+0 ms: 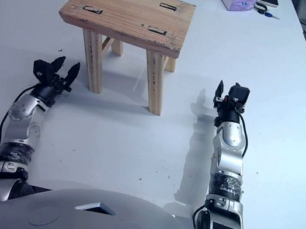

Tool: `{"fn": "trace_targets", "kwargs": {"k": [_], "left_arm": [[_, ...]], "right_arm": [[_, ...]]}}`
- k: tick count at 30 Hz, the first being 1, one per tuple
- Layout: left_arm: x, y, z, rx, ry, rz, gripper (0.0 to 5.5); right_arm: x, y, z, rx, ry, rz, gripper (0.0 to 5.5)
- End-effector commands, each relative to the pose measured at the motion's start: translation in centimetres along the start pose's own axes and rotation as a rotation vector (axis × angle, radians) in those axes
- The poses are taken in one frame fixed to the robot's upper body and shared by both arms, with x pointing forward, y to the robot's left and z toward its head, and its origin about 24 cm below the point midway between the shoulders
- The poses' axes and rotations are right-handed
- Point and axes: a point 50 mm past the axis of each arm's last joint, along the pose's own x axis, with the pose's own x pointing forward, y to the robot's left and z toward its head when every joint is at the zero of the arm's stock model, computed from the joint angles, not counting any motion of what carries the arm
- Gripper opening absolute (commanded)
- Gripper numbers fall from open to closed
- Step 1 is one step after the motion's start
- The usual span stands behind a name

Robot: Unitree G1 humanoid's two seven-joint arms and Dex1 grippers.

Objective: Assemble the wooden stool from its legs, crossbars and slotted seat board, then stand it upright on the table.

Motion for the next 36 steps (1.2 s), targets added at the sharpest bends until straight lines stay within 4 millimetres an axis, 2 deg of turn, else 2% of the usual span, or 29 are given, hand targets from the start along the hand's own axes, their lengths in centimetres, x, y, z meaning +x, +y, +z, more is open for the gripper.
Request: {"fn": "trace_targets", "kwargs": {"k": [1,7,16,31,36], "left_arm": [[0.5,-0.8,-0.8,0.006,0.025,0.037,2.65],[2.4,-2.4,-0.7,-0.007,0.013,0.062,2.65],[3.2,-4.9,-0.8,-0.041,-0.017,0.009,2.65],[3.1,-4.9,-1.0,-0.042,-0.013,0.027,2.65],[3.1,-4.4,-0.6,-0.049,-0.027,0.056,2.65]], "right_arm": [[0.9,0.4,0.3,-0.018,-0.014,0.001,2.40],[1.5,0.6,0.0,-0.040,0.003,-0.019,2.40],[1.7,1.3,-0.7,-0.062,0.029,-0.010,2.40],[1.8,0.8,-0.7,-0.073,0.032,-0.011,2.40],[2.3,0.1,0.2,-0.099,0.004,-0.028,2.40]]}}
